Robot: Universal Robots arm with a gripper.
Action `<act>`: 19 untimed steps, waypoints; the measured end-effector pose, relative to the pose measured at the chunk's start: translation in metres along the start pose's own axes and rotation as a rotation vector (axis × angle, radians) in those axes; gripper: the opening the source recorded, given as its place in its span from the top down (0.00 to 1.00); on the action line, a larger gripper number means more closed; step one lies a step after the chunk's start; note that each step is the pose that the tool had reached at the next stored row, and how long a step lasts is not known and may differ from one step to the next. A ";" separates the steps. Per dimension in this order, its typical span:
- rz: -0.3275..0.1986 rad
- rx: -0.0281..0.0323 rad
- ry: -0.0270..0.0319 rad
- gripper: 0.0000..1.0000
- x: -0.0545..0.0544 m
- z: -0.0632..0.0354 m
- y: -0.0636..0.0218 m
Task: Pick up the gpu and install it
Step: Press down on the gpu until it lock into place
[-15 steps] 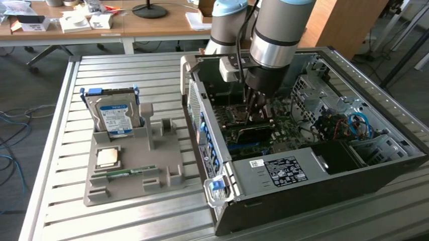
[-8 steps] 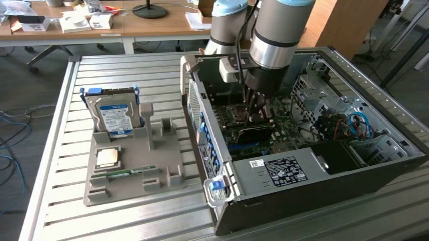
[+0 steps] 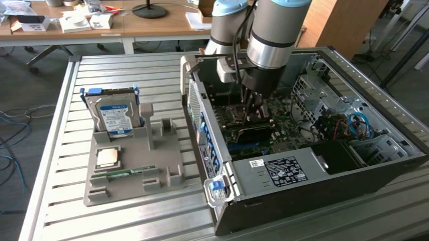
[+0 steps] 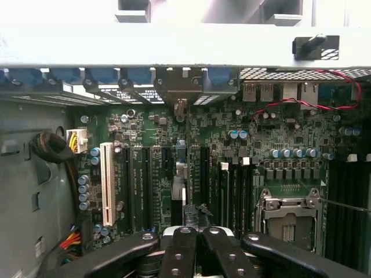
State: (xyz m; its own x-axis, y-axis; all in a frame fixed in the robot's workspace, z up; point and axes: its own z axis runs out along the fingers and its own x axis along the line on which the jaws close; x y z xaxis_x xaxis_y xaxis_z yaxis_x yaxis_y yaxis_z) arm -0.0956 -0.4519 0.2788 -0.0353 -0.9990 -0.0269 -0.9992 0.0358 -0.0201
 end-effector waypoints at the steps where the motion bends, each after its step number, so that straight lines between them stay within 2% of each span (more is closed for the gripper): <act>1: 0.000 0.0000 -0.0001 0.89 0.000 0.0008 0.0000; 19: 0.000 0.0000 -0.0001 0.89 0.001 0.0062 0.0002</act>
State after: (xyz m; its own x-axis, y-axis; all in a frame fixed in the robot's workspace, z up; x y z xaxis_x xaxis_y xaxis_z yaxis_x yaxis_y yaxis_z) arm -0.0957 -0.4523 0.2726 -0.0354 -0.9990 -0.0271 -0.9992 0.0359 -0.0201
